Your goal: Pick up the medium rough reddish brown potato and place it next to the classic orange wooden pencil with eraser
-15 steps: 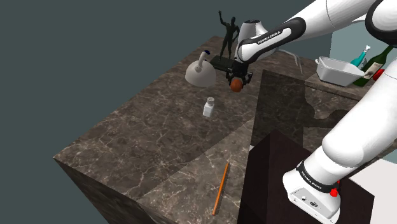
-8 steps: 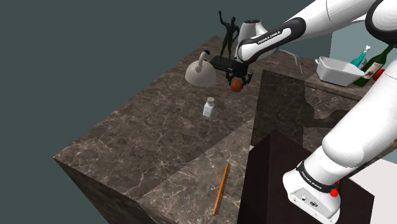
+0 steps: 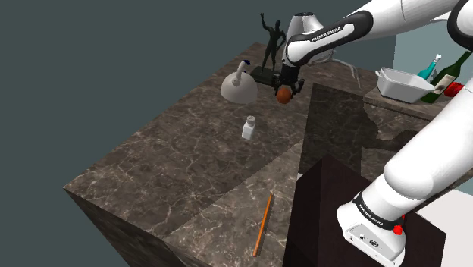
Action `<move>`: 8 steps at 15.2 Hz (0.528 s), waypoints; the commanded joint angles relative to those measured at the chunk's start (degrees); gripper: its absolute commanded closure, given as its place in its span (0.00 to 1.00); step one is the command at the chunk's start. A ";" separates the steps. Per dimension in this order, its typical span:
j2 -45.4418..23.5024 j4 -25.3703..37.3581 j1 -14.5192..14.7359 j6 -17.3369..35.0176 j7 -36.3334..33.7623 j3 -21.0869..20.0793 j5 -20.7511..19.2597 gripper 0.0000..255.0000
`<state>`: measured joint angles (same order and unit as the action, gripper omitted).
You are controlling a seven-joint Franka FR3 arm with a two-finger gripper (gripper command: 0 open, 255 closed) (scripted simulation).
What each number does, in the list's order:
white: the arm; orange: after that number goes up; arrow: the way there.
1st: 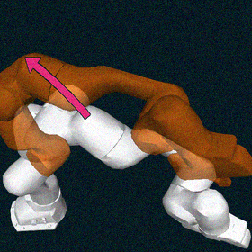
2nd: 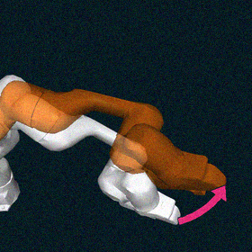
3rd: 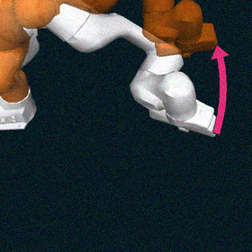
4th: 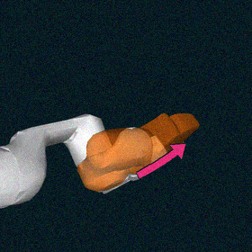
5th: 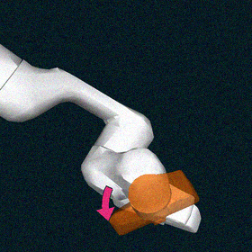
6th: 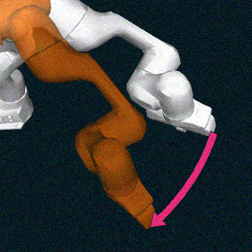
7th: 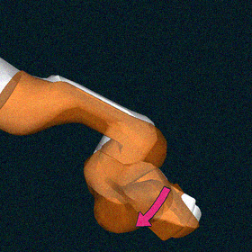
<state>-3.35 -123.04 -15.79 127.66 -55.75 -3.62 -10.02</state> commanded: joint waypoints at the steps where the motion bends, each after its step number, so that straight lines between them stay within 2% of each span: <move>1: 0.69 0.89 0.09 -1.59 0.19 -0.10 0.25 1.00; 8: 2.94 3.80 0.14 -6.69 1.15 -0.18 0.98 1.00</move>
<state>-0.74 -119.75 -15.64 121.80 -54.77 -3.81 -9.15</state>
